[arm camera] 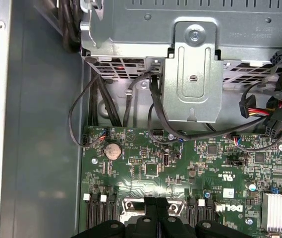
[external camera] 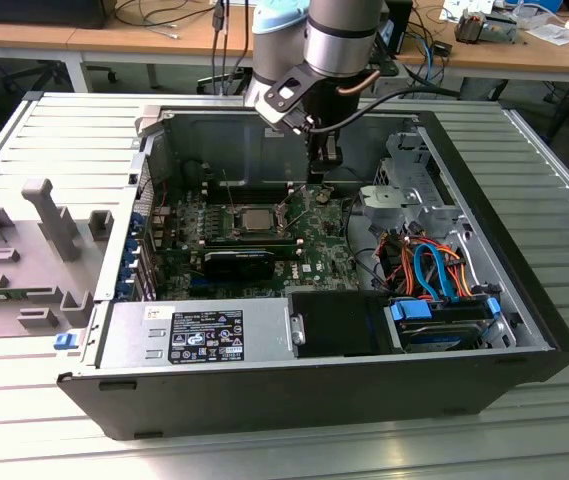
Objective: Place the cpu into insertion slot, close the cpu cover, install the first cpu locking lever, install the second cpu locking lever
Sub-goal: 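Install the first cpu locking lever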
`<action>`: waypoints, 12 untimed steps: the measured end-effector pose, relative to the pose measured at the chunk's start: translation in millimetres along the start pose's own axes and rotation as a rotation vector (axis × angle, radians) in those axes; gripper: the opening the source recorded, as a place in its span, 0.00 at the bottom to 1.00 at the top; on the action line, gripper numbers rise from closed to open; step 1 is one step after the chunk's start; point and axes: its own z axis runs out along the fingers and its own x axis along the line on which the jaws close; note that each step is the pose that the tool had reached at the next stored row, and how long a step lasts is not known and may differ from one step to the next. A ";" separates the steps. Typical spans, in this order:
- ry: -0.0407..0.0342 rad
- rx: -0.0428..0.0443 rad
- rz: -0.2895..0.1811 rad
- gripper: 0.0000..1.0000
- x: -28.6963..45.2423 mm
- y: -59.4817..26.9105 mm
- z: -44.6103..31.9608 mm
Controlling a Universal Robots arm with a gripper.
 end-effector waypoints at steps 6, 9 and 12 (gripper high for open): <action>0.0000 0.0000 0.000 0.11 -0.1 2.1 0.0; 0.0000 0.0000 0.000 0.11 -0.2 2.9 0.0; 0.0000 0.0000 0.000 0.11 -0.2 3.9 0.0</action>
